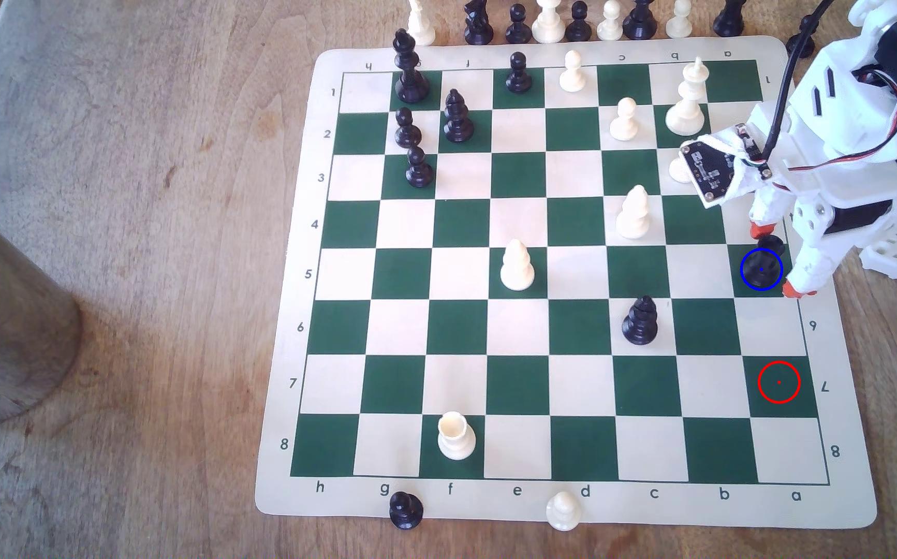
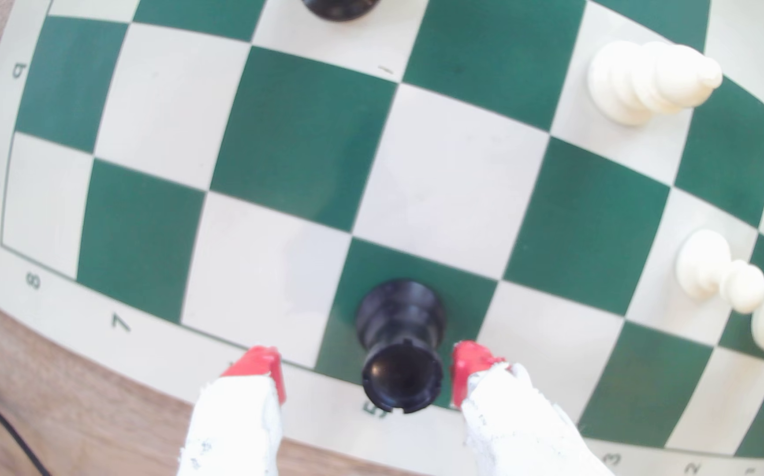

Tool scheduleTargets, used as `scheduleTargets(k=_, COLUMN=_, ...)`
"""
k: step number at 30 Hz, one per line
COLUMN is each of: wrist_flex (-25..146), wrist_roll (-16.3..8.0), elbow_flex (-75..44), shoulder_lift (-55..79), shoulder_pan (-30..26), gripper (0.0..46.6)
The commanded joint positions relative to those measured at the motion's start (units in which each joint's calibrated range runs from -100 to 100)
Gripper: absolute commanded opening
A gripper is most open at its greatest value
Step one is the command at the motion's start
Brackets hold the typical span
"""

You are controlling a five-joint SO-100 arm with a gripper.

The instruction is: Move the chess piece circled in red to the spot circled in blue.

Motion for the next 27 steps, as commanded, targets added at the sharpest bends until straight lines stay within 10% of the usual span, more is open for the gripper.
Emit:
scheduleTargets(k=1, wrist_flex=-0.1, wrist_roll=0.7, elbow_flex=-3.6, shoulder_lift=2.2, shoulder_pan=1.2, gripper=21.1)
scheduleTargets(k=27, wrist_flex=20.6, wrist_roll=0.9, elbow_flex=-35.6, shoulder_lift=15.2, shoulder_pan=2.4, gripper=19.8)
